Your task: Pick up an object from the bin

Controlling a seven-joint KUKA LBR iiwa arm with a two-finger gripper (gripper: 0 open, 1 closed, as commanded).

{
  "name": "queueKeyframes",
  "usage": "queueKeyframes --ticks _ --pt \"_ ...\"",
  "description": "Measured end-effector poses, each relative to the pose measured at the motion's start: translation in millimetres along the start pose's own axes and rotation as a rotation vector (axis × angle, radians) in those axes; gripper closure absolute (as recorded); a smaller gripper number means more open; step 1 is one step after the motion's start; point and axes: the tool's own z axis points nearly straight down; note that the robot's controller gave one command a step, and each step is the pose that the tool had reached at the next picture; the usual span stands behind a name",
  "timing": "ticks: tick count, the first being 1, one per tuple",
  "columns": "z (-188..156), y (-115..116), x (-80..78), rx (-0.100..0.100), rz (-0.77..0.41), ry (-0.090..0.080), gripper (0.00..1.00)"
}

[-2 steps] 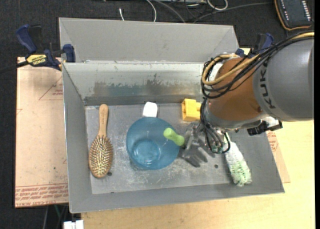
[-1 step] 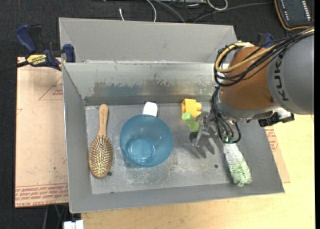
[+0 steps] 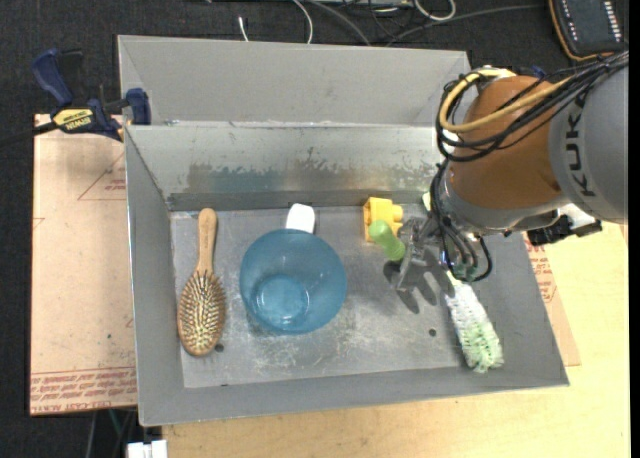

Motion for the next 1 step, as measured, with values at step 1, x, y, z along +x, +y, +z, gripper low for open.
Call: queueKeyframes --ticks 1 --pt "-30.4 24.0 7.1 -0.006 -0.069 -0.004 1.00"
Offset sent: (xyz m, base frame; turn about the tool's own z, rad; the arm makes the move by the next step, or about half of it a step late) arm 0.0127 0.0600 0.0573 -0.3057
